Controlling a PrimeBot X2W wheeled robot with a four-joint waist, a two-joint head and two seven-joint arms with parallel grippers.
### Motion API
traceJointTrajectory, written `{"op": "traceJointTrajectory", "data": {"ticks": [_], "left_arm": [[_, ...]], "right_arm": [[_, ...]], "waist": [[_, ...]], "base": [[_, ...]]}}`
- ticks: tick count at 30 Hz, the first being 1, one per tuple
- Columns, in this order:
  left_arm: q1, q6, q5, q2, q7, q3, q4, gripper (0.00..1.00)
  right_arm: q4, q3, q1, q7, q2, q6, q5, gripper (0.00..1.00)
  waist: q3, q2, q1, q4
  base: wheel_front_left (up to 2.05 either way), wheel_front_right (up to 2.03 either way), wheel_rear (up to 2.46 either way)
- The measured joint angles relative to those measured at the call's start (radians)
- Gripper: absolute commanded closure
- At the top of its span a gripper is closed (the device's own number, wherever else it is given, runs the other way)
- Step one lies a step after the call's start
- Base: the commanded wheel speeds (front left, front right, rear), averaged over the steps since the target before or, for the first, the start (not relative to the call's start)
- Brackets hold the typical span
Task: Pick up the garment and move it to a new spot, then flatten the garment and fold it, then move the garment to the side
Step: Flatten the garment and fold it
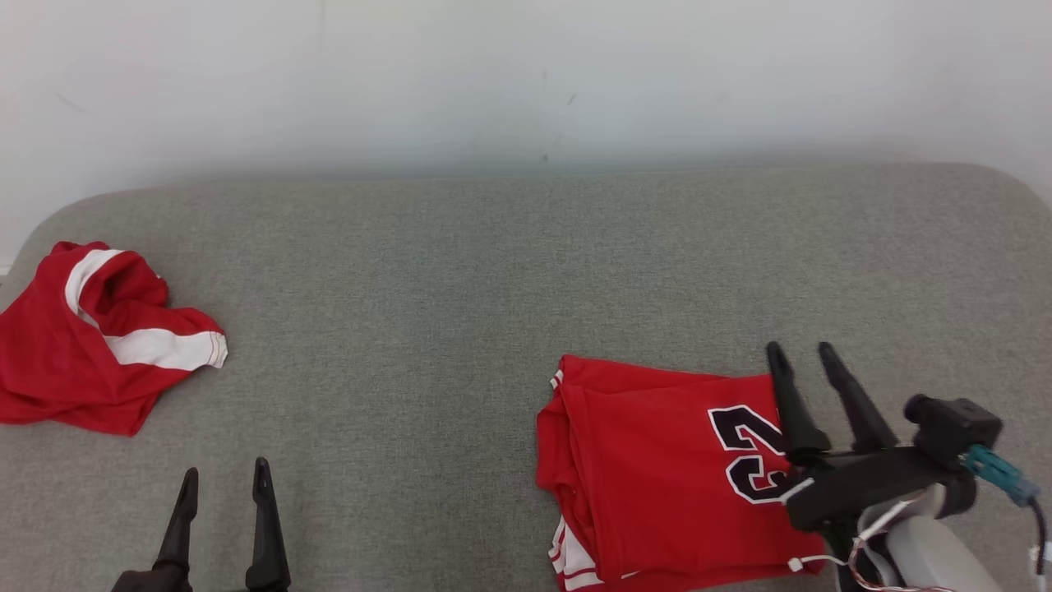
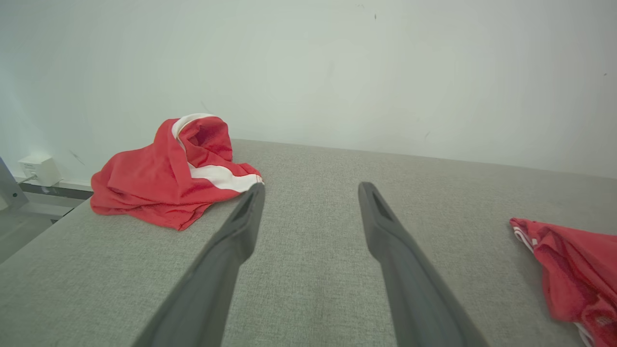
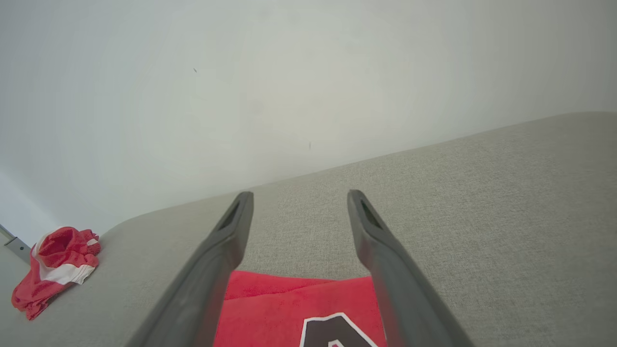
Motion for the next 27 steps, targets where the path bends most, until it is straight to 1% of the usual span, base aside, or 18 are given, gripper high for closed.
{"op": "traceJointTrajectory", "data": {"ticks": [3, 5, 10, 17, 21, 27], "left_arm": [[0.0, 0.0, 0.007, 0.0, 0.0, 0.005, -0.007, 0.0], [0.0, 0.0, 0.009, 0.0, 0.0, 0.01, -0.012, 0.0], [0.0, 0.0, 0.017, 0.0, 0.0, 0.014, -0.023, 0.0], [0.007, -0.01, 0.045, 0.0, 0.0, 0.027, -0.034, 0.0], [0.022, -0.026, 0.069, 0.004, 0.0, 0.023, -0.028, 0.0], [0.034, -0.053, 0.064, 0.009, 0.0, 0.003, -0.014, 0.0]], "right_arm": [[-0.057, -0.074, 0.039, -0.001, -0.001, 0.0, -0.039, 0.0], [-0.1, -0.121, 0.067, -0.002, 0.01, 0.0, -0.061, 0.0], [-0.156, -0.171, 0.133, -0.002, 0.041, 0.0, -0.092, 0.0], [-0.194, -0.18, 0.198, -0.002, 0.055, 0.0, -0.158, 0.0], [-0.205, -0.166, 0.209, -0.002, 0.051, 0.0, -0.189, 0.0], [-0.205, -0.17, 0.232, -0.002, 0.048, 0.0, -0.212, 0.0]], "waist": [[-0.001, 0.0, 0.0, -0.01], [-0.002, 0.0, 0.0, -0.018], [-0.007, 0.0, 0.0, -0.034], [-0.031, 0.0, 0.0, -0.056], [-0.046, 0.0, 0.0, -0.066], [-0.066, 0.0, 0.0, -0.066]], "base": [[0.0, 0.0, 0.0], [0.0, 0.0, 0.0], [0.0, 0.0, 0.0], [0.0, 0.0, 0.0], [0.0, 0.0, 0.0], [0.0, 0.0, 0.0]]}}
